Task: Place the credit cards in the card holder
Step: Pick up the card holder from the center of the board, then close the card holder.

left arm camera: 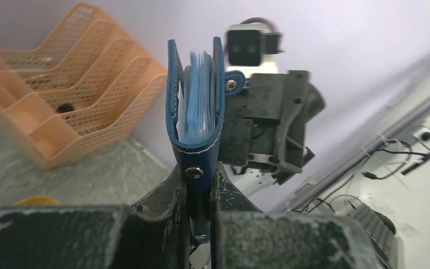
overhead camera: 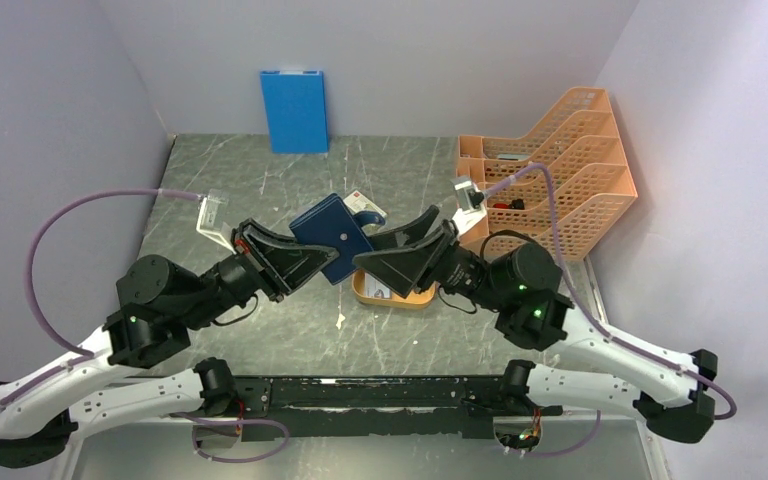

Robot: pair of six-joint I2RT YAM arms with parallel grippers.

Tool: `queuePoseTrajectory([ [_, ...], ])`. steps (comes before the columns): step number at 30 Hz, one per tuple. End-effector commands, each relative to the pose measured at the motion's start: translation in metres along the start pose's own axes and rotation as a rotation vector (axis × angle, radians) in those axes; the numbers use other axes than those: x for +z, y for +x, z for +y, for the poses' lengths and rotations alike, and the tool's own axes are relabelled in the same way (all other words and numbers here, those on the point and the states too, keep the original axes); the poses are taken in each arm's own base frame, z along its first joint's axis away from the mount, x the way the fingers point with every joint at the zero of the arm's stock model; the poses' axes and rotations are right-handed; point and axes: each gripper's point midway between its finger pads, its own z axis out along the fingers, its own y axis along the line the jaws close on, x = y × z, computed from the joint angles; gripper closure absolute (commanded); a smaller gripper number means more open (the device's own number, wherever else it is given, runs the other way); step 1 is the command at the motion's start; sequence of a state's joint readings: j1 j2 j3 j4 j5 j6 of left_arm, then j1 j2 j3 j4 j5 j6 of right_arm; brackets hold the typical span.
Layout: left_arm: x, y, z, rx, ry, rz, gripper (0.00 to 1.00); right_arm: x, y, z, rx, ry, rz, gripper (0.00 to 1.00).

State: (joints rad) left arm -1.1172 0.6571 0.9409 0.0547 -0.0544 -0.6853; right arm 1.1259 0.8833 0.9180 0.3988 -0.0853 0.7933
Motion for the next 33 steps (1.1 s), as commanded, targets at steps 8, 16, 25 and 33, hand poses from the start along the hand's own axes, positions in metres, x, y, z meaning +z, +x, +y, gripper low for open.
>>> queuePoseTrajectory([
  [8, -0.041, 0.0, 0.046, 0.088, -0.302, 0.097, 0.95, -0.059, -0.001, -0.048, -0.232, 0.391, 0.204, 0.31],
  [16, -0.041, 0.015, 0.048, 0.103, -0.323, 0.208, 0.95, -0.046, -0.027, -0.046, -0.304, 0.442, 0.162, 0.52],
  [25, -0.045, 0.017, 0.047, 0.118, -0.315, 0.225, 0.95, -0.032, -0.015, -0.049, -0.297, 0.396, 0.166, 0.51],
  [33, -0.044, 0.018, 0.043, 0.117, -0.284, 0.225, 0.95, -0.021, 0.001, -0.054, -0.272, 0.381, 0.223, 0.6],
])
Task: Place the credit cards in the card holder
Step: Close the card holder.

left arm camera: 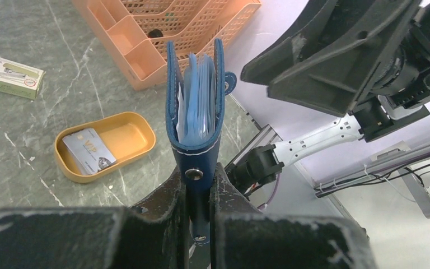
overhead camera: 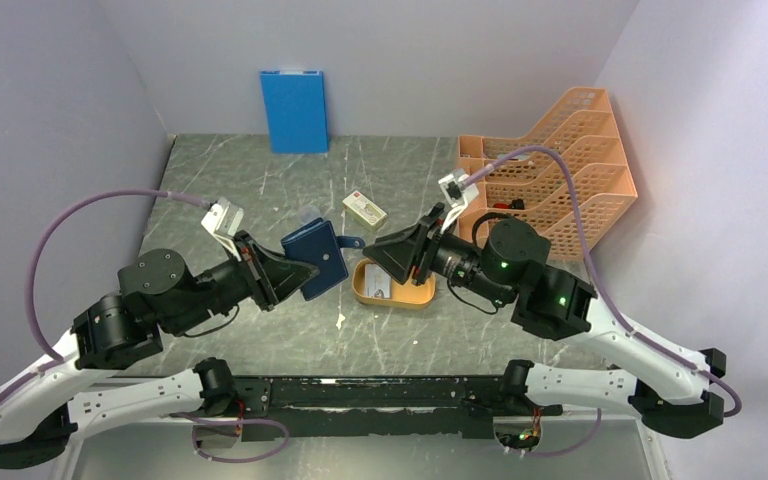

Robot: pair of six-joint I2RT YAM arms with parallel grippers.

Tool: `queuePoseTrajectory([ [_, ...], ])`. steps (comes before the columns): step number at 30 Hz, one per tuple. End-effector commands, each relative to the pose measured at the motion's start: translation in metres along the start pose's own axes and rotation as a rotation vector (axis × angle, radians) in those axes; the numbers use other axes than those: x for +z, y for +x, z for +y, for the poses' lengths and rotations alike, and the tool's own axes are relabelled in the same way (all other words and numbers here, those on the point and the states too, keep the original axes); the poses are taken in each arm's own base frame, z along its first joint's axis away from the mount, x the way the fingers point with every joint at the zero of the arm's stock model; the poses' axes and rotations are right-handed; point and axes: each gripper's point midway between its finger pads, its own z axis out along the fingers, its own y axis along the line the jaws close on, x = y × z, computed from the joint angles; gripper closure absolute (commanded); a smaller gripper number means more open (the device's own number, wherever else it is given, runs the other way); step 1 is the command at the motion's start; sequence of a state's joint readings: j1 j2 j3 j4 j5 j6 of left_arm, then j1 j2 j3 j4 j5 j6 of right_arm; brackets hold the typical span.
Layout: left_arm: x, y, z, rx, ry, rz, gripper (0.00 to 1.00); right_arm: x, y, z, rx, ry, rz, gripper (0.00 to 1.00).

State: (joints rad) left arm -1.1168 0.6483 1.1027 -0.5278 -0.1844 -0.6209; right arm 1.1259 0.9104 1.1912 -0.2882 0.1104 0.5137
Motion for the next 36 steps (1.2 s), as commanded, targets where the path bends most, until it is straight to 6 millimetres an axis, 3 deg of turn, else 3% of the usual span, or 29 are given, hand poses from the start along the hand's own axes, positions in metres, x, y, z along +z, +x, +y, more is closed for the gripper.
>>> queuePoseTrajectory([
  [1, -0.006, -0.011, -0.015, 0.008, 0.067, -0.026, 0.95, 0.005, -0.005, 0.011, 0.009, -0.044, -0.01, 0.62],
  [20, -0.013, -0.014, -0.017, -0.007, 0.087, -0.037, 0.95, 0.014, 0.002, 0.009, 0.019, -0.047, -0.004, 0.75],
  [31, -0.015, -0.016, -0.017, -0.003, 0.086, -0.044, 0.95, 0.019, 0.006, 0.007, 0.007, -0.036, 0.017, 0.73],
  [36, -0.015, -0.016, -0.016, -0.002, 0.078, -0.045, 0.95, 0.019, 0.006, 0.003, 0.004, -0.017, 0.013, 0.66],
])
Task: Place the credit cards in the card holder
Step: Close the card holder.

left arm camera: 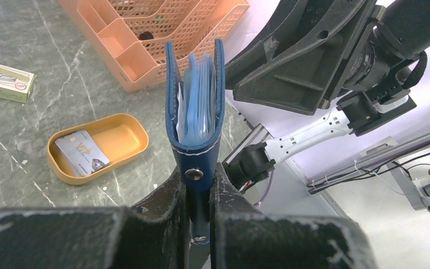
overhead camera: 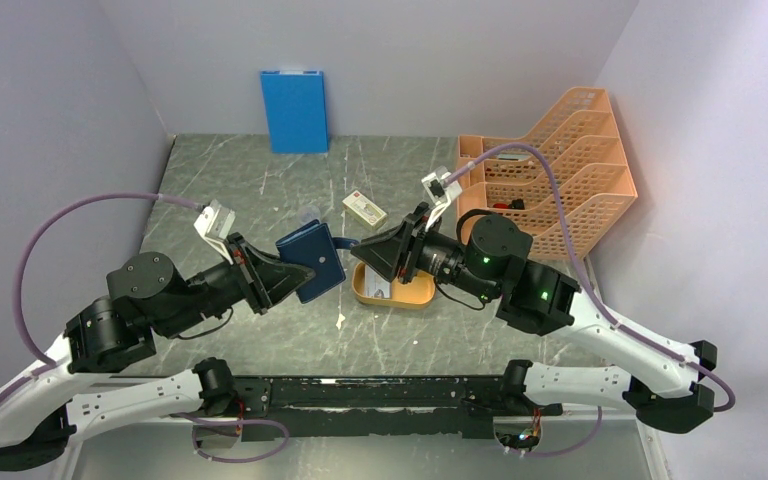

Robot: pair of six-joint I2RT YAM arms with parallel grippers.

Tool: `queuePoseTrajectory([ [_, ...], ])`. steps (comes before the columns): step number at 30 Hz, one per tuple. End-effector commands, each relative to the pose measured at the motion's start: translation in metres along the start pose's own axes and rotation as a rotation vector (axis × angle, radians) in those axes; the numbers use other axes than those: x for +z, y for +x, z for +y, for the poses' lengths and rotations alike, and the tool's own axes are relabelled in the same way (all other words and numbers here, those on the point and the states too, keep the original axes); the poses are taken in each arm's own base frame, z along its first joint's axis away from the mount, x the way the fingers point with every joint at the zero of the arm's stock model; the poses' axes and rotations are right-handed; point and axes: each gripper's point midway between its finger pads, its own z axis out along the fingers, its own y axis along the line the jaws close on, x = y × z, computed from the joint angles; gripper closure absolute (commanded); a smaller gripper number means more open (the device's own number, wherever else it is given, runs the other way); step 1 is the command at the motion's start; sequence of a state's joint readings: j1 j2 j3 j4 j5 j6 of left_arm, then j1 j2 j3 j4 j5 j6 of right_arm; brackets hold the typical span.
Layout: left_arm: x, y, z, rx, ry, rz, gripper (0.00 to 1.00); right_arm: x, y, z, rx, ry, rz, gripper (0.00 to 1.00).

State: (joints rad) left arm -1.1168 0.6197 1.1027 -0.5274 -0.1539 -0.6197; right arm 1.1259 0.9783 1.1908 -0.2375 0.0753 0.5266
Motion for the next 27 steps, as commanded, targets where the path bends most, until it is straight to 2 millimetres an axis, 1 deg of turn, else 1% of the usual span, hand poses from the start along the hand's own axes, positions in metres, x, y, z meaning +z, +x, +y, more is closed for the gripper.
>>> queuePoseTrajectory([
  [1, -0.006, -0.014, -0.009, 0.004, 0.037, -0.04, 0.95, -0.003, -0.006, -0.001, -0.008, 0.008, -0.021, 0.65],
  [6, -0.006, -0.014, -0.009, 0.008, 0.037, -0.043, 0.95, -0.004, -0.007, -0.005, -0.009, 0.026, -0.033, 0.6],
  [9, -0.006, -0.014, -0.009, 0.01, 0.036, -0.043, 0.95, -0.005, -0.008, -0.008, -0.008, 0.041, -0.039, 0.54],
  [12, -0.005, -0.013, -0.009, 0.009, 0.034, -0.041, 0.95, -0.007, -0.011, -0.009, -0.009, 0.045, -0.053, 0.53],
  [14, -0.005, -0.012, -0.009, 0.009, 0.036, -0.039, 0.95, -0.007, -0.011, -0.007, -0.011, 0.038, -0.054, 0.54],
  [17, -0.006, -0.013, -0.009, 0.009, 0.035, -0.042, 0.95, -0.006, -0.01, -0.002, -0.013, 0.011, -0.045, 0.61],
  [20, -0.006, -0.014, -0.01, 0.008, 0.038, -0.045, 0.95, -0.004, -0.008, 0.001, -0.011, -0.007, -0.033, 0.65],
  [27, -0.007, -0.015, -0.01, 0.008, 0.04, -0.047, 0.95, -0.001, -0.006, 0.003, -0.009, -0.018, -0.023, 0.68],
])
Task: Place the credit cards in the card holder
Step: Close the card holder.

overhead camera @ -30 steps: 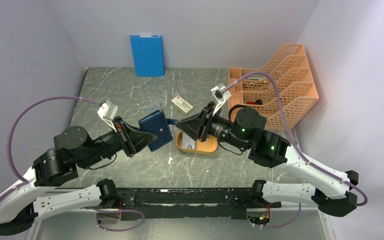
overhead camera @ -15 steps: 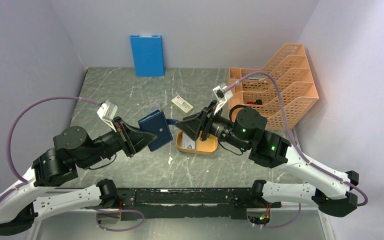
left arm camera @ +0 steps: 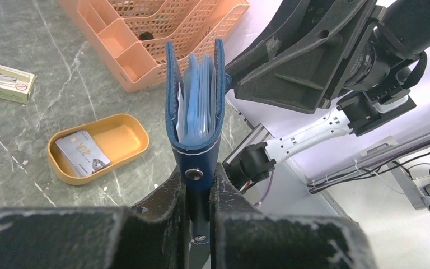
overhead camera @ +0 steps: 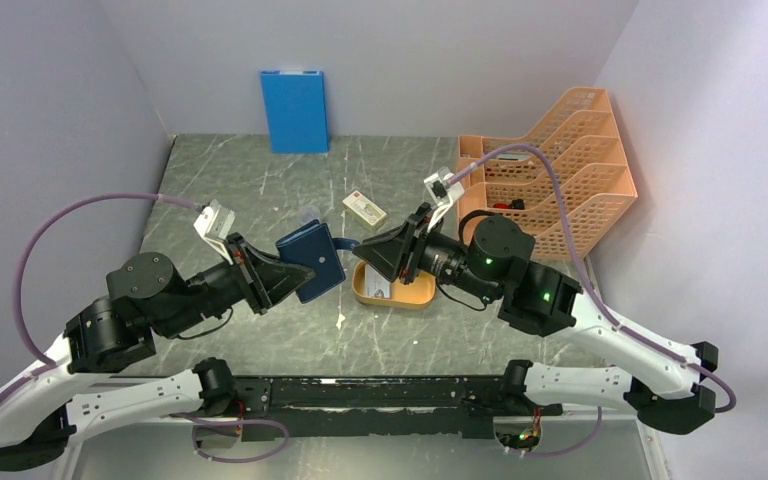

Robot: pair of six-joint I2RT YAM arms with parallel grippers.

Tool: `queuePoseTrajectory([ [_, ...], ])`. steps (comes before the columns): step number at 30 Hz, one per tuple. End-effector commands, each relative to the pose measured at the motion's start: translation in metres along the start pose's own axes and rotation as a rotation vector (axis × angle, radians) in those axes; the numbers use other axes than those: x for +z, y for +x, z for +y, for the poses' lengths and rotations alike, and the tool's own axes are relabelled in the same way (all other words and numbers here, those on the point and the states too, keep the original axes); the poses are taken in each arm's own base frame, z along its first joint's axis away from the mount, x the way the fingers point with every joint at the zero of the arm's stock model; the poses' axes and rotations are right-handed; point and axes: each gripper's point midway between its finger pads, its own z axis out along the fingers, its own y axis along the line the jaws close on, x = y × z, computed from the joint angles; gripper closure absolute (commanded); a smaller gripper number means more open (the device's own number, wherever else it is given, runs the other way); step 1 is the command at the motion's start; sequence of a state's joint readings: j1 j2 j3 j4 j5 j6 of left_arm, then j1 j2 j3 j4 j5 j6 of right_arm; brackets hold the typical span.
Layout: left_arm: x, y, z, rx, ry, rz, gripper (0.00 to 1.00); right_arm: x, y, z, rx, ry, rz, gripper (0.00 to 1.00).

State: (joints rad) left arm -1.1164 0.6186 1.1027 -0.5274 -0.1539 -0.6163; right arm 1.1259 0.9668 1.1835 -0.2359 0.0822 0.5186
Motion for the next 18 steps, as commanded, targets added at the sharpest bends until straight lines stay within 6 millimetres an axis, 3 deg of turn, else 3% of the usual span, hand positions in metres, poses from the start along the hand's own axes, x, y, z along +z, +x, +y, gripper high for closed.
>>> queuePoseTrajectory([
  [1, -0.0067, -0.0144, -0.0096, 0.004, 0.039, -0.046, 0.95, 0.0019, -0.0038, 0.0048, -0.001, -0.023, -0.012, 0.68],
  [12, -0.0089, -0.0138, -0.0083, -0.001, 0.038, -0.049, 0.95, 0.0039, -0.0044, 0.0064, 0.005, -0.029, -0.013, 0.77],
  [18, -0.0079, -0.0121, -0.0071, 0.0, 0.034, -0.046, 0.95, 0.0019, -0.008, 0.0062, 0.017, -0.026, -0.032, 0.67],
])
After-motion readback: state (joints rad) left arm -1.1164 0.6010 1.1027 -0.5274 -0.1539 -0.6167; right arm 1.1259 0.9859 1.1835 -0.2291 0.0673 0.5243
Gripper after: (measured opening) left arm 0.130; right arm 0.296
